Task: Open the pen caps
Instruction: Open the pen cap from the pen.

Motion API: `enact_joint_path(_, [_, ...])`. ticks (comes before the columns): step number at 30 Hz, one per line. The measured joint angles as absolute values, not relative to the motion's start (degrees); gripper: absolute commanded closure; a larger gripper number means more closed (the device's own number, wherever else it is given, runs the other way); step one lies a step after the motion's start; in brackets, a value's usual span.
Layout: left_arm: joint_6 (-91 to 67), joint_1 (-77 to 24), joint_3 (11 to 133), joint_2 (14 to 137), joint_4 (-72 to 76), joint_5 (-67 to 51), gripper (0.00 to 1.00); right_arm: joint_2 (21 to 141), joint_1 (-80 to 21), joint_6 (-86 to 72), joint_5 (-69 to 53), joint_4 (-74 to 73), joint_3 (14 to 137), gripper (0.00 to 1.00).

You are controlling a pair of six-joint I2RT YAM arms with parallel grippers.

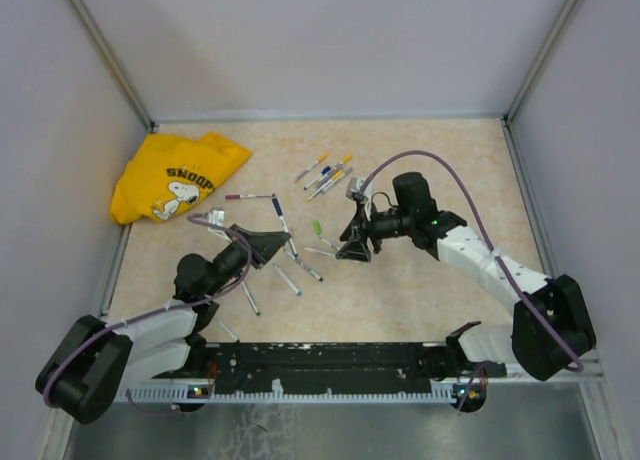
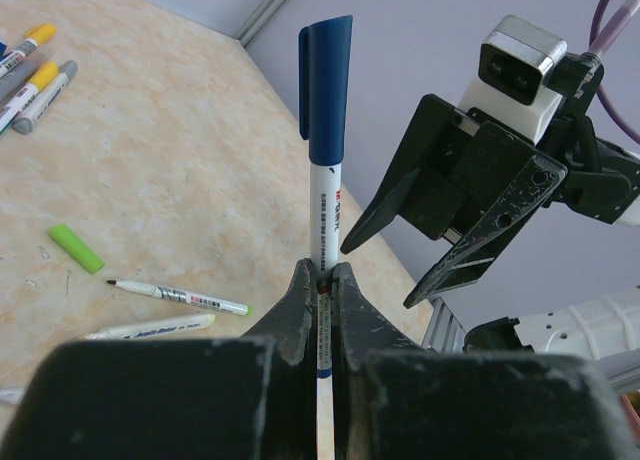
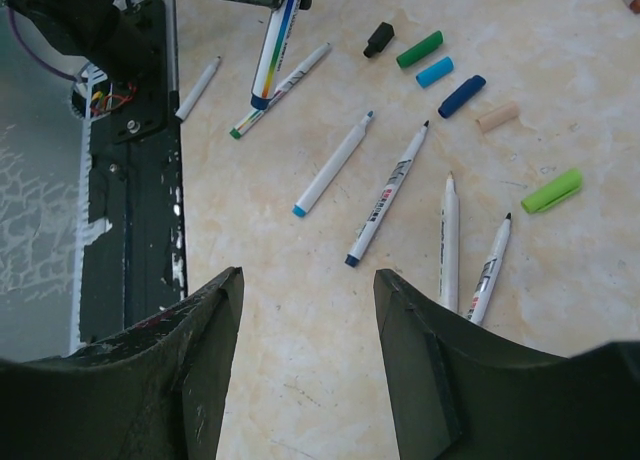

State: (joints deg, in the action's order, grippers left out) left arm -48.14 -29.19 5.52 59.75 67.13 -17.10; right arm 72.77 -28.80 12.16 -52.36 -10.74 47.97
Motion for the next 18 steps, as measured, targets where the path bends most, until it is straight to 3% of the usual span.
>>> enact_joint_path(18, [-46.63,-34.44,5.54,64.2,72.01,-11.79,1.0,72.73,-29.15,7.51,-54.68,-5.37,46.41,0.45])
